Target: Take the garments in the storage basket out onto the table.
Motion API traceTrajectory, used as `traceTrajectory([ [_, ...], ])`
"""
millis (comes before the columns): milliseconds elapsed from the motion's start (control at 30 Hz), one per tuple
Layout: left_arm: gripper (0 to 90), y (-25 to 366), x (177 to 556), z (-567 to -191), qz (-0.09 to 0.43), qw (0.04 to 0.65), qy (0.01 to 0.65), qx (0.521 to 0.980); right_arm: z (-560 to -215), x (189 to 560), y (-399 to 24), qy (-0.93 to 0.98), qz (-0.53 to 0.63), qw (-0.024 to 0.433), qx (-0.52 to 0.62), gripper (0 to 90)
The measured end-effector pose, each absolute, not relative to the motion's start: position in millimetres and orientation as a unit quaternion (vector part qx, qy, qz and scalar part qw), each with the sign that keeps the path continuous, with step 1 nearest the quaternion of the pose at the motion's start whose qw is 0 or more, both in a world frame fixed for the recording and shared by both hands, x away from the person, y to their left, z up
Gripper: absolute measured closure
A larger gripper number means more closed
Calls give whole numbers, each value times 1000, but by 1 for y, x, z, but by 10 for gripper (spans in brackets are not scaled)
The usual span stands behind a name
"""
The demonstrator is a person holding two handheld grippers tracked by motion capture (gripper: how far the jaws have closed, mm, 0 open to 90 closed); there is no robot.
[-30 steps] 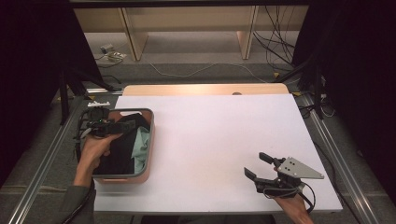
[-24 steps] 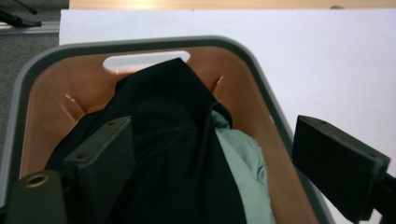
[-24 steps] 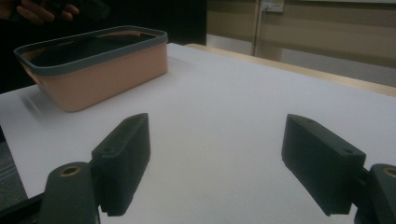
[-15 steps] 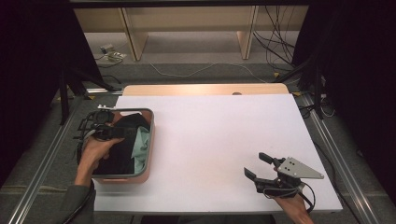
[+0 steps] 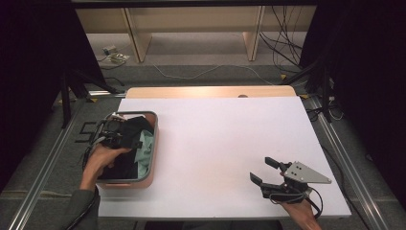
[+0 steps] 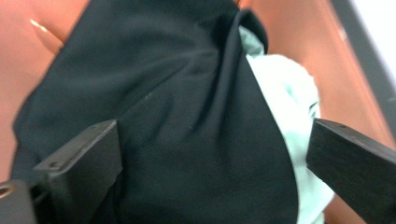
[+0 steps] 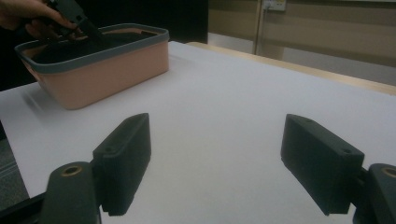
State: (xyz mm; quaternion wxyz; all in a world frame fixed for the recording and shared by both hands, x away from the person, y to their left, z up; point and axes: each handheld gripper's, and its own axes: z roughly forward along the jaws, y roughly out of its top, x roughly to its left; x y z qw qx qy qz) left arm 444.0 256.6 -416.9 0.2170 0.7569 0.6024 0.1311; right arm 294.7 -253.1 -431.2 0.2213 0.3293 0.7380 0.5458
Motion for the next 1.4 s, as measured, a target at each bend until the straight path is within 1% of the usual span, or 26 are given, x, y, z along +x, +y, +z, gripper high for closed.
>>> traceTrajectory([
  [167, 0, 259, 447, -430, 107, 203, 614, 755, -431, 295, -253, 740, 542, 220, 332, 250],
  [400, 0, 258, 448, -440, 79, 188, 613, 763, -433, 297, -252, 741, 542, 218, 331, 255],
  [500, 0, 257, 448, -441, 78, 181, 610, 768, -434, 297, -251, 744, 539, 217, 330, 256],
  [800, 0, 245, 451, -453, 115, 122, 594, 787, -434, 296, -252, 745, 537, 218, 330, 260],
  [1067, 0, 237, 450, -457, 141, 93, 591, 789, -434, 296, -252, 747, 535, 217, 331, 263],
  [1233, 2, 237, 450, -457, 145, 91, 582, 795, -433, 295, -252, 747, 535, 218, 329, 265],
  [1300, 33, 236, 449, -456, 150, 88, 578, 797, -434, 295, -252, 747, 535, 218, 330, 266],
  [1400, 116, 236, 448, -454, 160, 84, 570, 802, -434, 295, -252, 747, 535, 218, 329, 268],
])
